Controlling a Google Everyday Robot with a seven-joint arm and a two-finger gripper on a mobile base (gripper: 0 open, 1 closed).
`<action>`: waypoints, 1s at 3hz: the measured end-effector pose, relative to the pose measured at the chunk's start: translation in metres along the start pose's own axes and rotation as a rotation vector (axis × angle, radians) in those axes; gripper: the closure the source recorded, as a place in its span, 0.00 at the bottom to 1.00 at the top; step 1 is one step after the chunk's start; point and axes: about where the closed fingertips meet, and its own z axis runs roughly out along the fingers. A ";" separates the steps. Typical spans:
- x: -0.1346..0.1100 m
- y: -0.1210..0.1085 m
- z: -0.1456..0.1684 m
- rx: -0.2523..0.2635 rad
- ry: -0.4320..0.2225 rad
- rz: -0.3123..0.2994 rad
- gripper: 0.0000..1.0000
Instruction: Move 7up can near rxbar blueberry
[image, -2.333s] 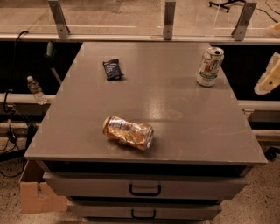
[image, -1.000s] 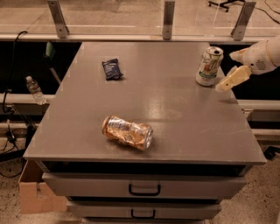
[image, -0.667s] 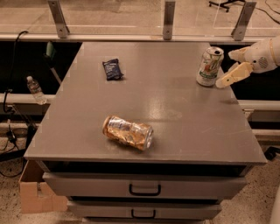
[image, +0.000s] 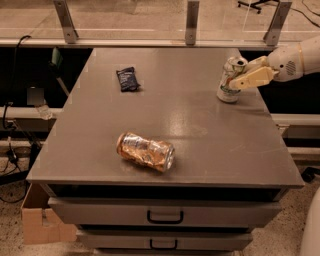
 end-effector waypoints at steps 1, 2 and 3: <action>-0.012 0.021 0.041 -0.095 -0.064 0.019 0.64; -0.013 0.029 0.061 -0.128 -0.088 0.034 0.87; -0.014 0.029 0.060 -0.128 -0.088 0.034 1.00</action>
Offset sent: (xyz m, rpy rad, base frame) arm -0.0134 0.1202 -0.0444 0.2260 0.0924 0.1266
